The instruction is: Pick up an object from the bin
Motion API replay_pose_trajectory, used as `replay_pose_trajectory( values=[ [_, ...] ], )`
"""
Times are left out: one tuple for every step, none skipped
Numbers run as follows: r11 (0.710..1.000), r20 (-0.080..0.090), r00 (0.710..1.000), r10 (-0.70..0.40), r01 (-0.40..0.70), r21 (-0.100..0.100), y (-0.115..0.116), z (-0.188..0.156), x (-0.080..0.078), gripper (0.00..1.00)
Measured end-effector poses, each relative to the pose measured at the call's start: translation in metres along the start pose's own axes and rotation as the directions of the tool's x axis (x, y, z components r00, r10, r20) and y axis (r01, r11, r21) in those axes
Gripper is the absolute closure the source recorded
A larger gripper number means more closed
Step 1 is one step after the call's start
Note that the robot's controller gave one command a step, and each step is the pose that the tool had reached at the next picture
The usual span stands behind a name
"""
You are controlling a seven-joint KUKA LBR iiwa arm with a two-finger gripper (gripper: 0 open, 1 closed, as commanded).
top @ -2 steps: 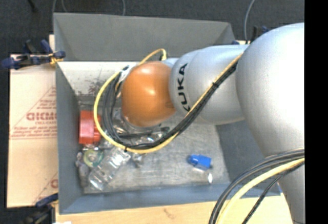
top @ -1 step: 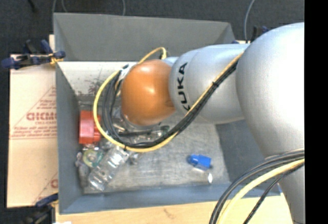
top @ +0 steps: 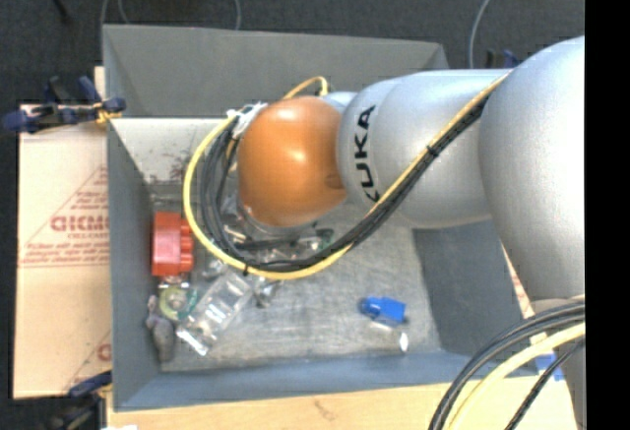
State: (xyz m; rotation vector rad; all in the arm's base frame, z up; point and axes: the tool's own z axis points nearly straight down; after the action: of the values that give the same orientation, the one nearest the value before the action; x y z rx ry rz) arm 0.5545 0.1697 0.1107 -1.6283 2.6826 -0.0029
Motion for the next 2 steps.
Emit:
replay_pose_trajectory(
  values=[
    [1.0,-0.002,1.0,0.01,-0.01,-0.001,-0.001,-0.014,0.001,1.0],
    [1.0,-0.001,1.0,0.02,-0.02,0.0,-0.003,-0.04,0.002,1.0]
  ],
)
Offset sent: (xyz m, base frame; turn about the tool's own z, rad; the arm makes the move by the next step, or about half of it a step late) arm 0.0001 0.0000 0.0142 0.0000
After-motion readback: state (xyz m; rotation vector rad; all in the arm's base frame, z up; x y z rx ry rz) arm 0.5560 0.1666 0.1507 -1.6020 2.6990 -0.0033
